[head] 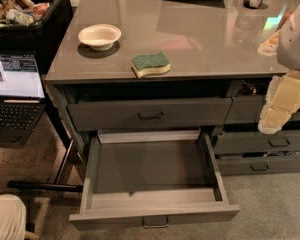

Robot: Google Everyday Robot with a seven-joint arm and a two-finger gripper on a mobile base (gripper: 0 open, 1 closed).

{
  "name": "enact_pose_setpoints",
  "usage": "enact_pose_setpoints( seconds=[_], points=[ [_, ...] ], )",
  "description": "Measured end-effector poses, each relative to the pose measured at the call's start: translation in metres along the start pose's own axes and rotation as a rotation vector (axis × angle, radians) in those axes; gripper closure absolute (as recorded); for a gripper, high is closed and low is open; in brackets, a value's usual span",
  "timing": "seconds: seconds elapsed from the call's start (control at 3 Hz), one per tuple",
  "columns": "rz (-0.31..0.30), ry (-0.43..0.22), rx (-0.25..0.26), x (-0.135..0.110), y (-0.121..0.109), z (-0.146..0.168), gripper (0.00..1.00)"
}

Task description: Close middle drawer

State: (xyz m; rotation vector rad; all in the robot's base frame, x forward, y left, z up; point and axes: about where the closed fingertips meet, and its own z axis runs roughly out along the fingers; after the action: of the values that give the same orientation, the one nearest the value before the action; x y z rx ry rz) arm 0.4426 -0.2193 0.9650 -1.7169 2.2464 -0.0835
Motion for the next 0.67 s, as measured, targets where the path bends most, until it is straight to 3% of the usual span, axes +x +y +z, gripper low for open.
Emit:
enact_pose_setpoints(
  seconds=[0.33,0.67],
  points=[
    [0.022,-0.020,-0.016,0.019,0.004,0.030,0.00],
    [0.061,-0.055,-0.018,0.059,0.010,0.089,0.00]
  ],
)
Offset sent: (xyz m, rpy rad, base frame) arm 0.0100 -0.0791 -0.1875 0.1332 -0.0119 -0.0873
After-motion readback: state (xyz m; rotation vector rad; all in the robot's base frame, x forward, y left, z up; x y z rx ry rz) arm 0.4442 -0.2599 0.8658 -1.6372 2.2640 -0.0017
